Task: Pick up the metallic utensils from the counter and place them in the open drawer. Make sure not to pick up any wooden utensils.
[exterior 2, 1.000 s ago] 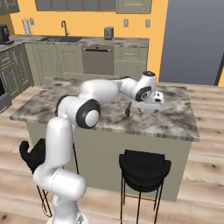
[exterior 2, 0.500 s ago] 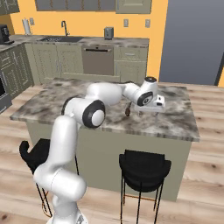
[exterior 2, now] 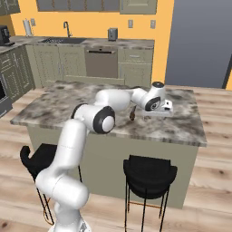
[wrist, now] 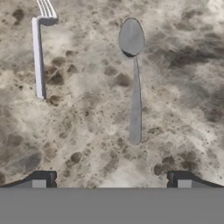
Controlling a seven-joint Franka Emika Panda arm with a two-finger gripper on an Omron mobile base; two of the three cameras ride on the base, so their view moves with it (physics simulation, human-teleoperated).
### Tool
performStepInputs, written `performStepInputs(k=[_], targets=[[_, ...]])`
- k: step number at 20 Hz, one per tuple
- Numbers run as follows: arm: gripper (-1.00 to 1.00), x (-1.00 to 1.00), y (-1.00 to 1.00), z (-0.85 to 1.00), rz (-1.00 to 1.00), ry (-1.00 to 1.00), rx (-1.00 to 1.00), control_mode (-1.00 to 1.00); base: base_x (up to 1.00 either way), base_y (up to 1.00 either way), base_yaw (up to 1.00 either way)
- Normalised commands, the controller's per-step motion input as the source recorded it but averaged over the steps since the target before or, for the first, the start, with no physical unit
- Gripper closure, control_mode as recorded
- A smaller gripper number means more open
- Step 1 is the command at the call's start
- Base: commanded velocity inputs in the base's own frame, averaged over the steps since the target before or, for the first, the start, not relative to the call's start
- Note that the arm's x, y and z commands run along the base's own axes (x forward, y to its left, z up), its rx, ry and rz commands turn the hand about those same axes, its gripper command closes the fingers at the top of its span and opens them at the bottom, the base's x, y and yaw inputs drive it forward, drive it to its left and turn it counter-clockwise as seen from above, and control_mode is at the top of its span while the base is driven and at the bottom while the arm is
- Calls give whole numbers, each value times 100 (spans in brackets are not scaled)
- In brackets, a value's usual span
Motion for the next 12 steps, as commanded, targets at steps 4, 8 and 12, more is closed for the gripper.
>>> performStepInputs(k=[4,8,12], targets=[[-100,29,-7,-16,0,0,0,-100,0,0,0],[-100,22,0,-26,0,0,0,-100,0,0,0],[-100,17,0,-23,0,0,0,-100,0,0,0]])
